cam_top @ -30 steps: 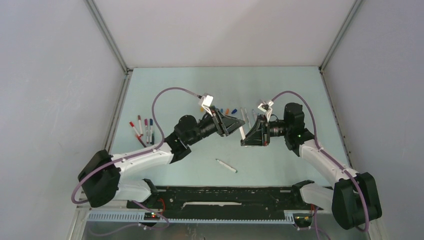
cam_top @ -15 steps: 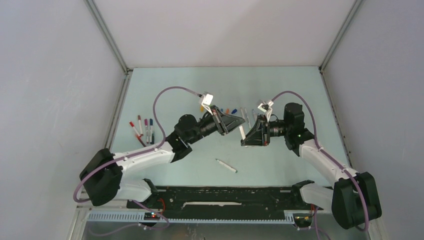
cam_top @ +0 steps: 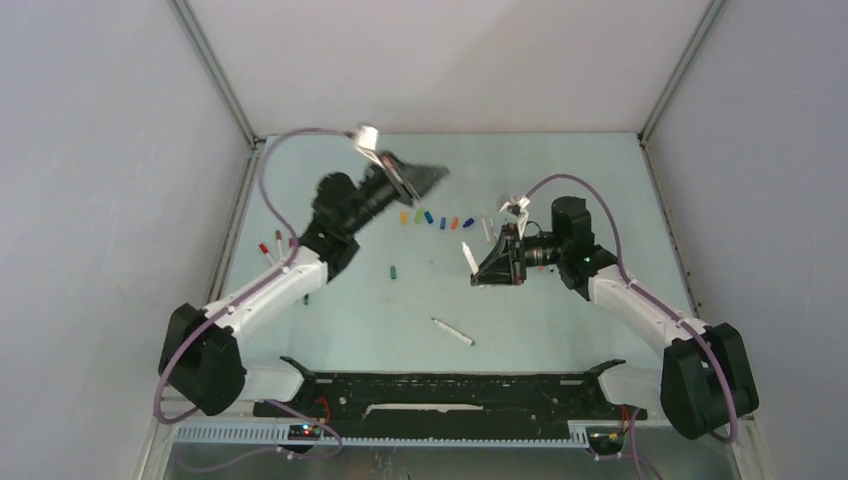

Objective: Open the pen caps
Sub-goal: Open the pen cap from the pen, then place the pen at the center of the board.

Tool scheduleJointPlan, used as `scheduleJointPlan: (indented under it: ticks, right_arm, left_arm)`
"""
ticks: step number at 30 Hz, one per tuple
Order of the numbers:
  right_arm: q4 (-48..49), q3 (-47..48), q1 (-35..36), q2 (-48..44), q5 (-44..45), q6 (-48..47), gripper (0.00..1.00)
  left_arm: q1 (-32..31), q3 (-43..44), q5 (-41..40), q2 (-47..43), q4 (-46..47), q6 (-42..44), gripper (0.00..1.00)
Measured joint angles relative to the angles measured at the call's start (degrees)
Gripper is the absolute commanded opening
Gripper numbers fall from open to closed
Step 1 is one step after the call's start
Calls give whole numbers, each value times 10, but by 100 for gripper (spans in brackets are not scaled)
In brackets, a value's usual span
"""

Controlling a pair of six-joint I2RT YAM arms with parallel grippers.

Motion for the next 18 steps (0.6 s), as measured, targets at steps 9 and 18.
scheduleJointPlan:
  ticks: [9, 18]
  right_arm:
    - [-126, -1, 24, 27, -1, -90, 0]
    - [-320, 67, 49, 34, 186, -284, 0]
  left_arm:
    - [95, 41, -110, -68, 67, 15, 0]
    - [96, -115, -127, -209, -29, 54, 9]
